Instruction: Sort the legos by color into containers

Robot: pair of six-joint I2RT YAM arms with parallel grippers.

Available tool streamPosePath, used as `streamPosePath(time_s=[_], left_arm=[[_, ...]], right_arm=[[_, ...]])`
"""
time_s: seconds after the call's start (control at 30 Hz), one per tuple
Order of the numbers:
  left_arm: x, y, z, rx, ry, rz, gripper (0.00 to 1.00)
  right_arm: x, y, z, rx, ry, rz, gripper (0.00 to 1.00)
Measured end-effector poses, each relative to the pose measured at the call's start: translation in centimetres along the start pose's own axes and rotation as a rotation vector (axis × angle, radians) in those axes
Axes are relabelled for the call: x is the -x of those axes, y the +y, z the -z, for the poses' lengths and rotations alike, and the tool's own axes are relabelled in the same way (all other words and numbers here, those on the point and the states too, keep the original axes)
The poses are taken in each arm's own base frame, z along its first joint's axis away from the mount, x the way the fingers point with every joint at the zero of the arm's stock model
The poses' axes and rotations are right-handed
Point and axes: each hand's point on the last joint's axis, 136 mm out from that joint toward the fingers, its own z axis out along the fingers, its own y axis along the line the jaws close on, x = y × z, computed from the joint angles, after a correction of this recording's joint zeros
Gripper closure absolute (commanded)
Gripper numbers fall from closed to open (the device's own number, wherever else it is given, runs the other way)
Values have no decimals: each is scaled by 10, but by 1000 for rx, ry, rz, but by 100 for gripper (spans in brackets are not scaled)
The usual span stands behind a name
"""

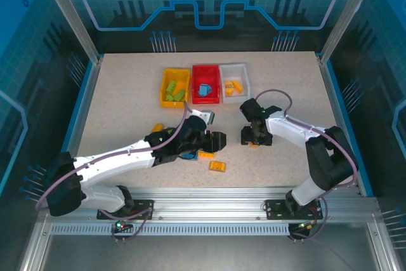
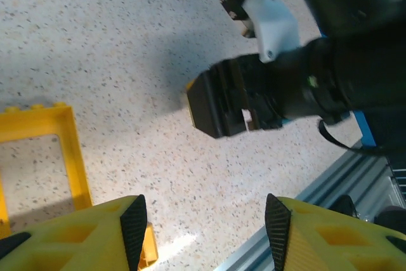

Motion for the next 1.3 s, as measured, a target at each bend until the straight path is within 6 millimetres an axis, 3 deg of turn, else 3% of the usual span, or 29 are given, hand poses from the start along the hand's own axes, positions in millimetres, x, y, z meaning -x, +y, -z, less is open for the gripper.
streamPosePath(time_s=[0.3,0.4,0.57,0.67,0.8,0.9,1.07,1.3], left_arm=[[-19,-5,6,-23,-27,42,46],[-17,-3,7,-15,-39,48,46],[-9,0,15,12,-74,46,46],[9,1,23,38,-103,54,46],[57,10,35,60,-188,99,45],[91,18,42,74,-237,133,45],[128,27,42,77,-271,162,45],[154,43,35,86,-271,182,45]], right_arm=[[5,-3,-14,-11,12,1,60],[8,-2,-14,-12,2,7,67],[24,3,-3,-26,-56,35,68],[48,21,18,10,-127,53,68],[102,47,56,73,-256,48,68],[144,69,70,109,-322,55,69],[205,92,67,132,-368,55,68],[267,96,44,140,-377,34,66]])
